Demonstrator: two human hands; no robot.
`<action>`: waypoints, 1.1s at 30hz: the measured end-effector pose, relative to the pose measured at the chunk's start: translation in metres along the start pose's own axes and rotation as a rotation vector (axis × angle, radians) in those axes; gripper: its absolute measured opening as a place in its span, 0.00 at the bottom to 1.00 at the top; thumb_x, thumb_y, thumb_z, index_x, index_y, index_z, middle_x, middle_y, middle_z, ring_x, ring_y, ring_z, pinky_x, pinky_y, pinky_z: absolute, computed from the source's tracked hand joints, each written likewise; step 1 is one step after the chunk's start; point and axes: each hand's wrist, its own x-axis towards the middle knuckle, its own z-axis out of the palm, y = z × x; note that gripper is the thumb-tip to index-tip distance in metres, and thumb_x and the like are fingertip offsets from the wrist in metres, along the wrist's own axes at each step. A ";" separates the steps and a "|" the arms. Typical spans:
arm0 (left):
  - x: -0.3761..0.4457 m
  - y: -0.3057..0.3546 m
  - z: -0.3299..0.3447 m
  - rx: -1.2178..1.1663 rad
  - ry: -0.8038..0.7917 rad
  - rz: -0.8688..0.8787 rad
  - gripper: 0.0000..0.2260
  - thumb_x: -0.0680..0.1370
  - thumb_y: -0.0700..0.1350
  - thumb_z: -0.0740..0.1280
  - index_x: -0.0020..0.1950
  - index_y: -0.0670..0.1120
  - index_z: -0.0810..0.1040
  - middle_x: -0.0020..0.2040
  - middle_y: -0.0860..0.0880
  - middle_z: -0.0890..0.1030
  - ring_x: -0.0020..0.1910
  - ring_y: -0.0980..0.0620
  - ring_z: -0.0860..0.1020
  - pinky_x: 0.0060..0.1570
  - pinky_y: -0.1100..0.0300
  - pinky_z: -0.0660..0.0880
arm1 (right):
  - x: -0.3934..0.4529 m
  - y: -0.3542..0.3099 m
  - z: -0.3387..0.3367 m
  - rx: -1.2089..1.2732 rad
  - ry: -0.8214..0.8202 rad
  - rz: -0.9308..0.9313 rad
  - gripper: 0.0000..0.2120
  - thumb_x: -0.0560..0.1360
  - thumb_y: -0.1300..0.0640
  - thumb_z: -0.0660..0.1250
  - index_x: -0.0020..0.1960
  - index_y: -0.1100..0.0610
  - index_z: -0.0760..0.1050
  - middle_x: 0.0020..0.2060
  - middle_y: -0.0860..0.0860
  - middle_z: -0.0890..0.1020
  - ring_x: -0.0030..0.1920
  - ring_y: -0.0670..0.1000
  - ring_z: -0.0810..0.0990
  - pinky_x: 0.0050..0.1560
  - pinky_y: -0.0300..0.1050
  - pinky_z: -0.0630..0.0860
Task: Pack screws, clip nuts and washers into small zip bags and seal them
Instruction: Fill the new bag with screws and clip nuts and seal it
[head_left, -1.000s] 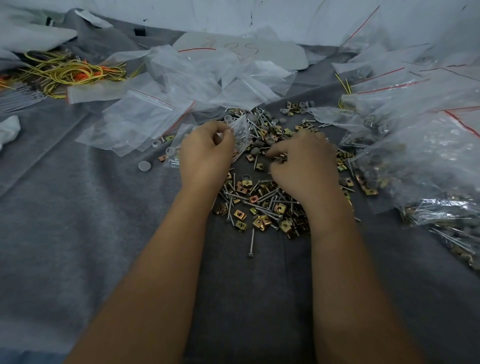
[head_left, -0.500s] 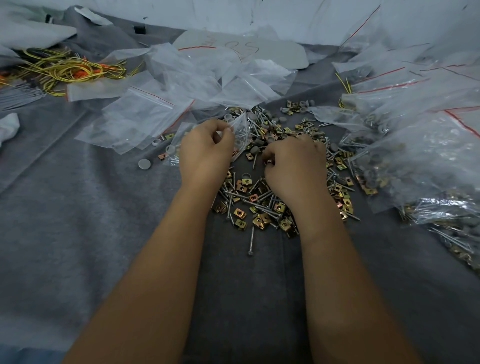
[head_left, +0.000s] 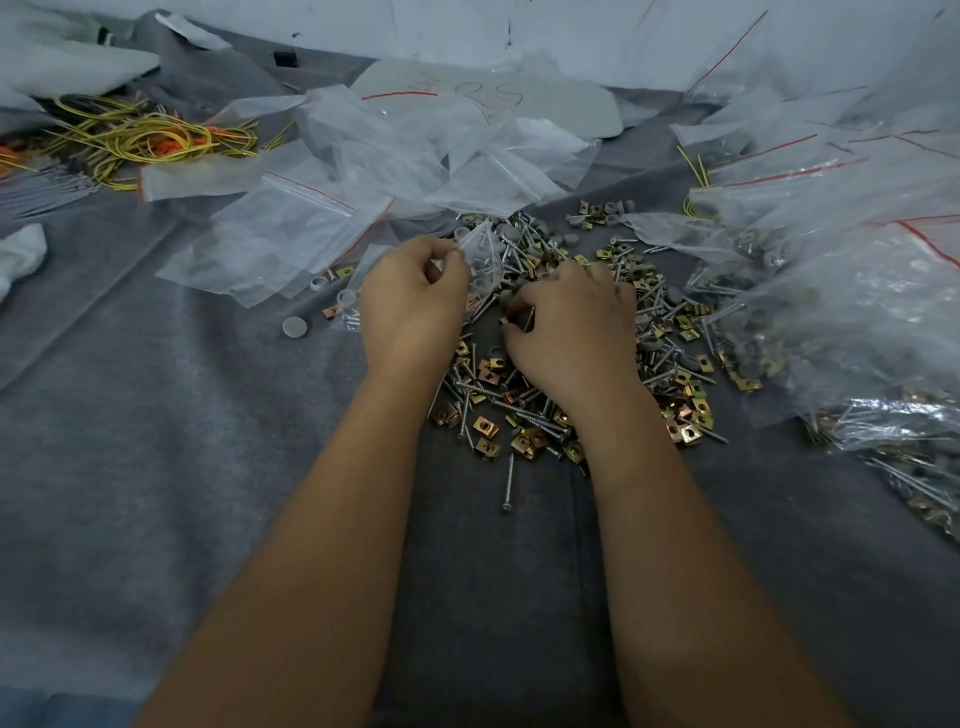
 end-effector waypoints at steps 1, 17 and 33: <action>0.000 0.000 0.000 0.000 0.000 0.001 0.07 0.77 0.45 0.64 0.44 0.56 0.79 0.26 0.55 0.72 0.23 0.62 0.68 0.26 0.64 0.62 | 0.000 0.000 0.000 -0.008 -0.004 0.010 0.10 0.75 0.46 0.66 0.54 0.46 0.81 0.56 0.52 0.76 0.63 0.57 0.67 0.62 0.55 0.62; -0.001 -0.002 0.001 0.048 -0.070 0.030 0.06 0.77 0.48 0.64 0.44 0.58 0.79 0.25 0.57 0.74 0.23 0.60 0.69 0.30 0.58 0.68 | 0.001 -0.006 -0.012 0.549 0.156 0.043 0.08 0.75 0.53 0.70 0.53 0.51 0.82 0.49 0.49 0.78 0.52 0.51 0.77 0.55 0.53 0.75; 0.001 -0.002 0.000 0.020 -0.024 0.001 0.07 0.77 0.46 0.65 0.44 0.58 0.79 0.26 0.55 0.73 0.25 0.60 0.69 0.31 0.59 0.66 | -0.001 0.012 -0.019 0.194 -0.140 0.000 0.14 0.72 0.55 0.65 0.54 0.42 0.81 0.53 0.47 0.78 0.60 0.56 0.66 0.60 0.53 0.62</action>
